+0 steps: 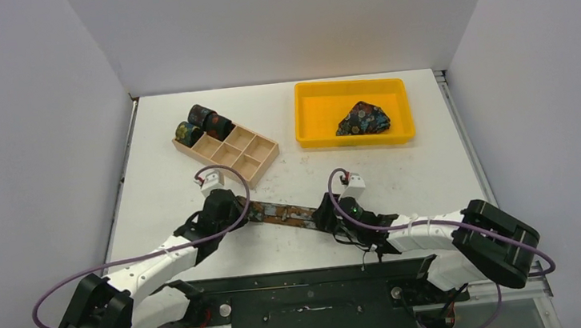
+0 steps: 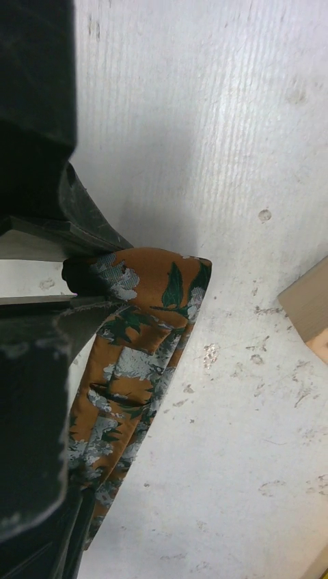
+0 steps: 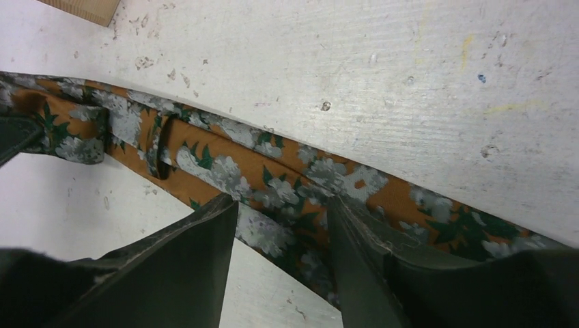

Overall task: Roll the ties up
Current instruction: Roll the tie at the center of the board.

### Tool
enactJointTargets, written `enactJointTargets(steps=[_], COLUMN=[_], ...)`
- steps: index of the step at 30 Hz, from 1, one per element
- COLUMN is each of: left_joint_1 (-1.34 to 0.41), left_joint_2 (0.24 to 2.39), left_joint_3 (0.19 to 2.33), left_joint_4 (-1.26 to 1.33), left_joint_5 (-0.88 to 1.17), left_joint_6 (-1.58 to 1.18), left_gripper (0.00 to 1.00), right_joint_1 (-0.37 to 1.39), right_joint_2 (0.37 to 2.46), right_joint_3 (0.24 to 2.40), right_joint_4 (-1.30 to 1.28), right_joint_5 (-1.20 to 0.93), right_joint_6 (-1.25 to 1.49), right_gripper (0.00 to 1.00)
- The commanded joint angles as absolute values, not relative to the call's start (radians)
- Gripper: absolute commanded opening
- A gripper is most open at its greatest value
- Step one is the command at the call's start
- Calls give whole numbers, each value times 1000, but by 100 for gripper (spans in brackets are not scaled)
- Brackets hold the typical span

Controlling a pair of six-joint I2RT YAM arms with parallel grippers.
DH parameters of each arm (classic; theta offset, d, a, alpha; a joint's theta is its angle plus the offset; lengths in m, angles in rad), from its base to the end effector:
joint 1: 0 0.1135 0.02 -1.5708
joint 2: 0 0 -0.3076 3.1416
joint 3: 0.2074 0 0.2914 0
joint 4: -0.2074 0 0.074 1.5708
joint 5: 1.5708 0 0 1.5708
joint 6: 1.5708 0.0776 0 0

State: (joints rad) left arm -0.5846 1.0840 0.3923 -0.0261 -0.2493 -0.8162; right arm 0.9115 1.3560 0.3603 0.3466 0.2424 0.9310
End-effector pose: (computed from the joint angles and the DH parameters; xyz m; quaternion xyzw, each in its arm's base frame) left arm 0.2160 -0.1200 0.1516 -0.1555 0.8914 -0.1780 0.3868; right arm 0.1855 0.2090 0.1171 0.0624 0.8885 0.2861 0.3532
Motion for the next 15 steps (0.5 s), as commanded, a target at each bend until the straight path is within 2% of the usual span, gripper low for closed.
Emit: enactJointTargets(steps=[1, 9, 15], left_joint_1=[-606, -665, -766], left_joint_2=[1099, 1140, 1232], left_joint_3=[466, 537, 622], left_joint_4=[-102, -183, -269], left_joint_5=[-429, -554, -736], left_joint_6=[-751, -705, -662], left_gripper=[0, 0, 0], right_joint_1=[910, 908, 896], right_joint_2=[1291, 1111, 1007], right_joint_3=[401, 418, 370], right_joint_4=[165, 48, 7], right_joint_5=[274, 321, 355], right_joint_6=[858, 793, 779], right_gripper=[55, 60, 61])
